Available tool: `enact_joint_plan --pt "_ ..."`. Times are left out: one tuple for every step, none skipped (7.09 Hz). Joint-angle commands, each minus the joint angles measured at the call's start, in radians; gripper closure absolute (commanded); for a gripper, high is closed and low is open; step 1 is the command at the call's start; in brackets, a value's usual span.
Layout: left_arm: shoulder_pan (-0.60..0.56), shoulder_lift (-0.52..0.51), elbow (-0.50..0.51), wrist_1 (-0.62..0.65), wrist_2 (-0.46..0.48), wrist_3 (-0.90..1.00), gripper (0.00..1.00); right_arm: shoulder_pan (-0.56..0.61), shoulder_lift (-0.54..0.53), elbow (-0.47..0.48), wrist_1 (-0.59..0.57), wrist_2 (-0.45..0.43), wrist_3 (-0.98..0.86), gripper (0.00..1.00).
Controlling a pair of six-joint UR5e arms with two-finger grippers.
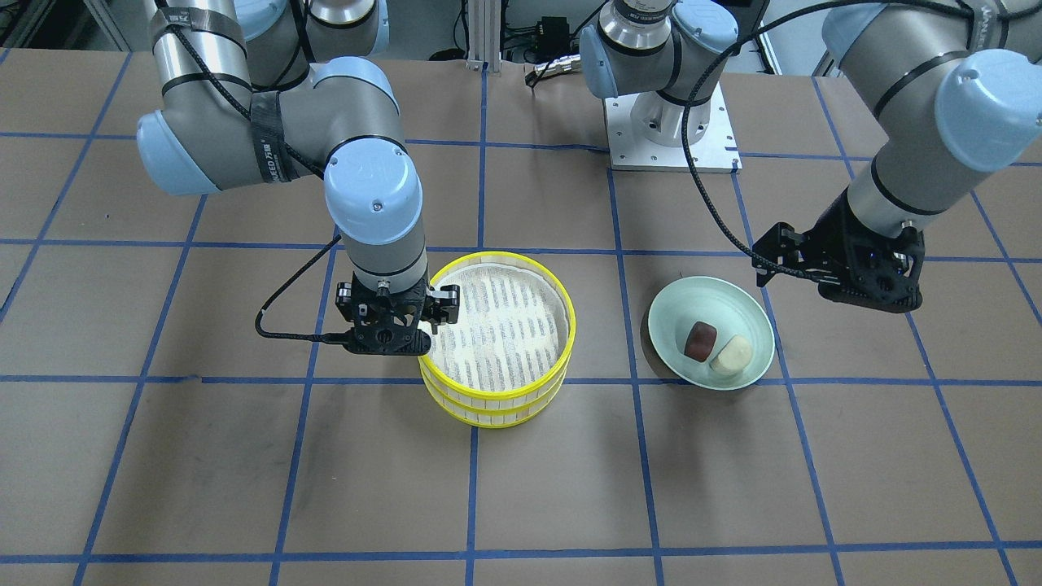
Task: Place buns in different layers of steamer
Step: 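Move the right gripper to the steamer rim while the left reaches the plate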
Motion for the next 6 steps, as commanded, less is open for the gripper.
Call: enact_joint_plan --pt "0.009 -0.11 -0.03 0.093 0.006 0.119 0.0 0.0 0.003 0.001 -0.001 -0.002 -0.002 1.0" --pt "0.009 -0.174 -0.028 0.142 -0.003 0.123 0.0 0.0 0.003 0.001 0.0 0.001 -0.002 1.0" --pt "0.009 -0.214 -0.03 0.162 -0.003 0.138 0.11 0.0 0.003 0.001 -0.001 0.003 -0.002 1.0" --pt "0.009 -0.244 -0.03 0.163 -0.004 0.156 0.21 0.0 0.003 0.001 -0.001 0.0 -0.005 1.0" --pt "0.009 -0.27 -0.03 0.161 -0.001 0.158 0.28 -0.001 0.002 -0.001 -0.001 -0.005 -0.006 1.0" --pt "0.009 -0.287 -0.03 0.153 0.005 0.161 0.29 -0.001 -0.006 -0.002 0.008 -0.005 -0.006 1.0"
